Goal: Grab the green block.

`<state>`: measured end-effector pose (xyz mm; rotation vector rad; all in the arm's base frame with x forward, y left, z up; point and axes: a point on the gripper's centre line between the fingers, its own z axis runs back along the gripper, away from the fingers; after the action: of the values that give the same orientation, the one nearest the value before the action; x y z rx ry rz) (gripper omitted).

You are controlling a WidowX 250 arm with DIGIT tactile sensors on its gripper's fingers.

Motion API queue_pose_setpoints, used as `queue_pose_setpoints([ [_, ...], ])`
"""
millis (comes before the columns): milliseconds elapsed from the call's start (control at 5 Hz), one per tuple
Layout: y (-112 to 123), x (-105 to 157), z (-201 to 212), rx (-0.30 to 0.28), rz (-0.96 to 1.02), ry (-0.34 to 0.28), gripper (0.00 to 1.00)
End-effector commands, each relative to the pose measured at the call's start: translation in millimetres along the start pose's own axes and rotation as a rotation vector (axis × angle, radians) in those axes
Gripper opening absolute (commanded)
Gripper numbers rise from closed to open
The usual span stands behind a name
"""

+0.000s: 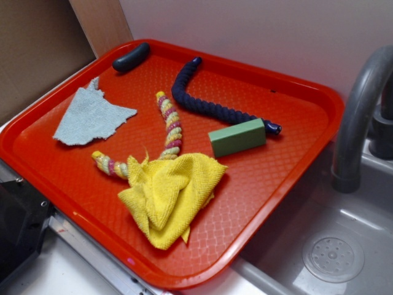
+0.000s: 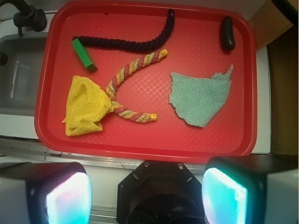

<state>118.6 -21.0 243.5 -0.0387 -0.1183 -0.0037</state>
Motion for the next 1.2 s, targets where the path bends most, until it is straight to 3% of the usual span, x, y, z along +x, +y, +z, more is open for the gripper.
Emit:
queue_pose_setpoints([
  [0, 0.0, 0.0, 0.0, 0.000, 0.000, 0.000, 1.00],
  [200, -15.2, 30.2, -29.3, -0.026, -0.053, -0.109, 1.00],
  [400, -26.8, 52.6, -52.1, -0.061, -0.144, -0.145, 1.00],
  [600, -47.9, 75.0, -75.6, -0.131, -0.251, -0.172, 1.00],
  [800, -55.8, 117.2, -107.6, -0.121, -0.324, -0.161, 1.00],
  [1000, -79.4, 129.2, -128.4, -0.150, -0.426, -0.137, 1.00],
])
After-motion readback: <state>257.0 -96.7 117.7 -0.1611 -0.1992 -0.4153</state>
